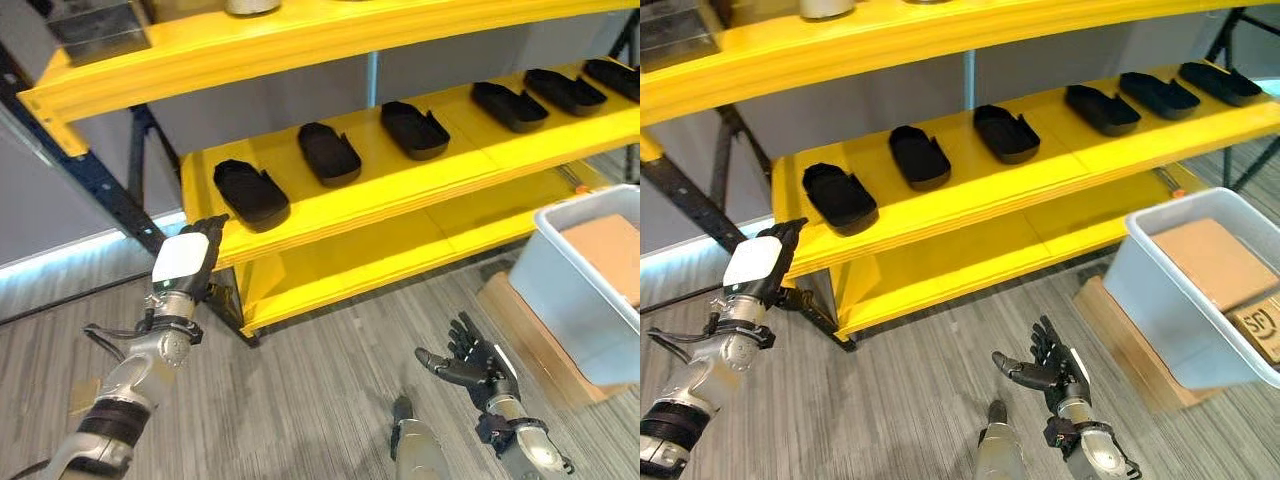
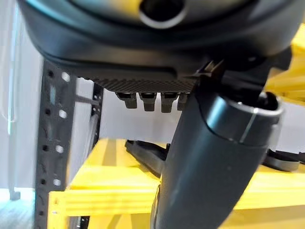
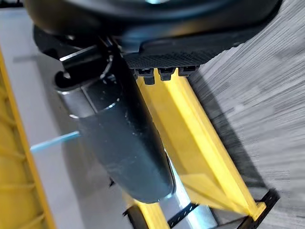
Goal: Move parts from the plastic box to the shelf.
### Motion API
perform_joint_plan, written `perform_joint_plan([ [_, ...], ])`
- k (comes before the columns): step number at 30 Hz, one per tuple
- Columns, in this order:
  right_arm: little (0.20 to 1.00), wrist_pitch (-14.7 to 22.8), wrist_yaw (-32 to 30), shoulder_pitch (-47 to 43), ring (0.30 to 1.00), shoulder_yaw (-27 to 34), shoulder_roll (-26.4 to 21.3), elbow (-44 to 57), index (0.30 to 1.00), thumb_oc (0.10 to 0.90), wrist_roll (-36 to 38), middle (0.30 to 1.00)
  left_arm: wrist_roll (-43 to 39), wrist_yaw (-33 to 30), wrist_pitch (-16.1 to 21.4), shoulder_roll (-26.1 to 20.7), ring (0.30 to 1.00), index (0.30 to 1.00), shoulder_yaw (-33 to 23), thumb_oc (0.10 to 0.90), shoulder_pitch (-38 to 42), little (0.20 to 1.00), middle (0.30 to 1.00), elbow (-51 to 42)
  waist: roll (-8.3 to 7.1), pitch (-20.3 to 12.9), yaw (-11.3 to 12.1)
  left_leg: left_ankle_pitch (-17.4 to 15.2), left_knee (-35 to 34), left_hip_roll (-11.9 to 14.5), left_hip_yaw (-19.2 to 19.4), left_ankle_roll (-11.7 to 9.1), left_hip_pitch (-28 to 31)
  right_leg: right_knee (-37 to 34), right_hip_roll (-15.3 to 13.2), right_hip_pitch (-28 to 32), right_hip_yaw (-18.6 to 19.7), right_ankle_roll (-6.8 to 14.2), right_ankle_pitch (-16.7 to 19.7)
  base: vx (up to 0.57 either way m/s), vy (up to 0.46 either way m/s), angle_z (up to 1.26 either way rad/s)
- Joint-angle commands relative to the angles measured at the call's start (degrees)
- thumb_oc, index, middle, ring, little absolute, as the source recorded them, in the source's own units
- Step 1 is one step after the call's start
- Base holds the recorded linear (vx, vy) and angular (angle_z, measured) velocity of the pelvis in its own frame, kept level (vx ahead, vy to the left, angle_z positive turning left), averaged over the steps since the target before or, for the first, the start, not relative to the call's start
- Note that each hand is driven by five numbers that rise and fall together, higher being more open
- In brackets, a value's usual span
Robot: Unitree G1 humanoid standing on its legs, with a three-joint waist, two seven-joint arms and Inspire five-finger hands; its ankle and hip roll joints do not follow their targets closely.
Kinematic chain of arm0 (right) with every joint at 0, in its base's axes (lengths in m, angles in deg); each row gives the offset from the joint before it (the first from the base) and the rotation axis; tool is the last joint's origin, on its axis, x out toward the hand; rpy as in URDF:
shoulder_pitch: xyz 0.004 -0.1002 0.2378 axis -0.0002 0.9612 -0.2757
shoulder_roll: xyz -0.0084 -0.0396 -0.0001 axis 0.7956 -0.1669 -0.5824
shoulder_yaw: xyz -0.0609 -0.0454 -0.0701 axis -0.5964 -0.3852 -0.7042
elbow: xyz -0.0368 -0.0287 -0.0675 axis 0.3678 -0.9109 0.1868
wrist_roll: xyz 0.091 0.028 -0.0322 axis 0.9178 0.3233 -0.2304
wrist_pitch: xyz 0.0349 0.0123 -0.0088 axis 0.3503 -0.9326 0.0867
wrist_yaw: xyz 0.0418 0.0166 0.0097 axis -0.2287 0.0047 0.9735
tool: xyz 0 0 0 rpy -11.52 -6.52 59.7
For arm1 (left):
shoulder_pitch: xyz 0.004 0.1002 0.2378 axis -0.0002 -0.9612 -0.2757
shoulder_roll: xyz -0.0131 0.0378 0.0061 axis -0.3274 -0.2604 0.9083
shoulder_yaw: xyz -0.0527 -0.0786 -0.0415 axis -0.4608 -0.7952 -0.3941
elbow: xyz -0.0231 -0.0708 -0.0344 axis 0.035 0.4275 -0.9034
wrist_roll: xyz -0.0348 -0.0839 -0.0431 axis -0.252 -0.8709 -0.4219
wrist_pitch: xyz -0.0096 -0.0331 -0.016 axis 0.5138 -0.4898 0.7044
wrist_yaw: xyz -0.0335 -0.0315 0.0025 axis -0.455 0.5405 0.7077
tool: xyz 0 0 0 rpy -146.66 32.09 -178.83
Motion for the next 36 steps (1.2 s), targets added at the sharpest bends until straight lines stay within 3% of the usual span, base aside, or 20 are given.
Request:
perform_joint_plan([
  [1,1.000,4.7,2.0,-2.1,1.000,2.9,-2.1,6.6,1.000,0.900,0.2,1.000,-1.8,-4.7,1.2,-2.5,1.000,1.000,-5.1,0.900,7.4,1.000,1.000,-3.3,1.55,-2.7,-1.9,1.4,-1.4,1.2,-3.1,2.9,5.8,-5.9,-2.6,-0.2,4.1,6.9,1.8,0.14,-0.134,-0.09],
  [5,1.000,5.6,1.6,-1.9,1.000,4.9,-3.2,6.3,1.000,0.900,-0.3,1.000,-3.3,-5.4,2.2,-1.4,1.000,1.000,-4.6,0.900,9.7,1.000,1.000,-3.6,3.74,-3.7,-3.8,7.2,-4.4,3.2,-2.4,1.4,4.0,-4.4,-0.6,-3.2,3.0,6.1,1.0,0.09,-0.161,-0.12],
  [14,1.000,5.7,1.7,-1.2,1.000,5.8,-3.0,5.5,1.000,0.900,-0.9,1.000,-3.8,-4.8,2.9,-0.6,1.000,1.000,-3.9,0.900,8.8,1.000,1.000,-4.3,4.78,-3.4,-4.4,7.6,-7.5,4.0,-1.7,1.0,5.8,2.4,-1.0,-6.0,3.7,5.9,-1.9,0.03,-0.026,0.06],
  [16,1.000,5.6,1.7,-1.7,1.000,5.5,-3.3,5.2,1.000,0.900,-0.9,1.000,-4.4,-4.3,3.2,-0.1,1.000,1.000,-4.4,0.900,7.9,1.000,1.000,-5.5,4.87,-2.9,-4.2,9.4,-2.2,5.4,-3.0,0.8,4.1,3.1,0.5,-5.1,4.2,4.4,-4.0,0.06,-0.147,0.07],
  [18,1.000,5.6,1.9,-2.2,1.000,4.5,-3.9,5.0,1.000,0.900,-1.3,1.000,-5.5,-4.5,3.2,1.0,1.000,1.000,-6.7,0.900,5.0,1.000,1.000,-6.7,4.24,-2.3,-2.7,17.0,8.6,6.8,-6.5,1.0,-0.5,0.7,3.5,-1.1,4.2,1.4,-5.9,0.10,-0.236,-0.15],
  [19,1.000,5.6,2.0,-2.4,1.000,4.3,-4.1,5.0,1.000,0.900,-1.0,1.000,-5.3,-4.4,3.0,0.7,1.000,1.000,-7.7,0.900,4.1,1.000,1.000,-7.4,3.17,-1.8,-1.5,20.3,15.4,6.7,-8.2,1.7,-4.0,-1.1,4.5,1.2,4.9,-0.2,-6.5,0.08,-0.413,-0.64],
  [20,1.000,5.9,1.6,-3.8,1.000,4.0,-5.3,5.1,1.000,0.900,-1.5,1.000,-5.0,-4.3,2.8,0.1,1.000,1.000,-8.9,0.900,3.3,1.000,1.000,-9.2,0.40,0.5,1.0,21.1,30.3,4.0,-14.1,3.3,-12.9,-3.9,5.7,4.9,6.2,-3.1,-7.4,0.06,-0.371,-0.63],
  [22,1.000,6.1,0.9,-4.2,1.000,4.1,-5.7,4.8,1.000,0.900,-2.1,1.000,-4.9,-4.5,2.8,0.3,1.000,1.000,-10.2,0.900,1.4,1.000,1.000,-10.7,-1.46,1.8,2.7,16.6,32.9,0.7,-15.9,4.4,-17.9,-4.9,5.8,7.0,7.5,-3.5,-8.2,0.08,-0.201,-0.63],
  [23,1.000,6.3,1.0,-4.3,1.000,4.0,-5.8,4.7,1.000,0.900,-2.1,1.000,-5.0,-4.8,3.1,0.4,1.000,1.000,-10.5,0.900,0.9,1.000,1.000,-10.9,-1.42,2.5,2.9,14.2,30.5,1.5,-14.6,4.8,-20.0,-4.2,6.1,7.7,7.9,-3.0,-8.6,0.21,-0.027,-0.58],
  [24,1.000,6.3,0.9,-3.7,1.000,4.3,-6.0,4.8,1.000,0.900,-2.2,1.000,-4.8,-5.4,3.3,0.2,1.000,1.000,-11.3,0.900,-0.1,1.000,1.000,-10.8,-1.78,2.7,3.5,14.3,22.8,5.1,-11.2,4.4,-22.8,-4.3,6.2,9.4,8.3,-2.3,-9.4,0.36,0.160,-0.11],
  [25,1.000,6.8,1.2,-3.4,1.000,4.3,-6.5,4.5,1.000,0.900,-2.3,1.000,-5.0,-5.8,3.7,-0.3,1.000,1.000,-12.0,0.900,-1.3,1.000,1.000,-10.5,-0.92,3.1,4.9,19.9,4.2,7.7,-10.5,2.7,-21.0,-3.5,7.1,10.2,9.5,-1.1,-10.2,0.41,0.228,0.41],
  [27,1.000,7.0,1.5,-2.1,1.000,4.7,-6.4,4.6,1.000,0.900,-2.2,1.000,-4.9,-5.8,3.6,-0.9,1.000,1.000,-12.7,0.900,-2.0,1.000,1.000,-9.8,-0.10,3.0,4.7,24.4,-6.1,10.4,-6.4,1.0,-19.0,-2.2,7.3,11.7,8.8,-0.5,-12.2,0.31,0.184,-0.45],
  [30,1.000,6.6,2.4,-0.8,1.000,4.9,-5.7,4.3,1.000,0.900,-2.8,1.000,-4.9,-5.6,4.1,-0.7,1.000,1.000,-13.7,0.900,-4.4,1.000,1.000,-9.0,0.73,1.9,4.8,23.1,-6.6,9.8,-6.9,0.9,-14.9,-2.0,7.6,12.8,9.9,0.4,-12.3,0.19,0.176,-0.91],
  [31,1.000,6.4,2.9,-0.4,1.000,5.2,-4.8,4.5,1.000,0.900,-2.5,1.000,-4.9,-5.7,4.4,-0.5,1.000,1.000,-14.2,0.900,-5.0,1.000,1.000,-9.1,0.97,0.6,4.5,22.4,-5.7,9.6,-5.0,0.5,-14.3,-3.7,6.7,13.5,9.7,0.9,-11.6,0.15,0.172,-0.95],
  [36,1.000,6.0,2.9,0.3,1.000,6.2,-3.2,4.3,1.000,0.900,-2.5,1.000,-5.3,-5.9,4.7,-0.3,1.000,1.000,-14.0,0.900,-4.8,1.000,1.000,-9.0,0.10,-1.2,4.4,19.2,-3.5,7.7,-3.1,1.0,-13.1,-7.8,3.9,16.5,9.7,2.7,-9.9,0.15,0.173,-0.25],
])
